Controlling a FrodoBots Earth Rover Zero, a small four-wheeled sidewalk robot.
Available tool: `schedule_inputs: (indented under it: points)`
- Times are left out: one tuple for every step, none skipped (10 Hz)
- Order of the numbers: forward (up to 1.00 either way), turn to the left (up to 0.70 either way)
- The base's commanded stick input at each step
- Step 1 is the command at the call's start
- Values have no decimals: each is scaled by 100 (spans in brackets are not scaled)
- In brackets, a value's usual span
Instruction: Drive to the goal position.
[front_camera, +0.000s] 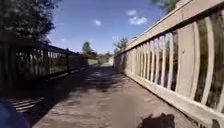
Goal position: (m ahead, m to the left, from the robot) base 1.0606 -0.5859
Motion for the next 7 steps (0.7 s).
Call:
schedule_inputs:
  points:
    - [70, 35]
    - [70, 34]
    - [70, 28]
    - [70, 6]
    - [70, 0]
    - [70, 0]
    - [70, 0]
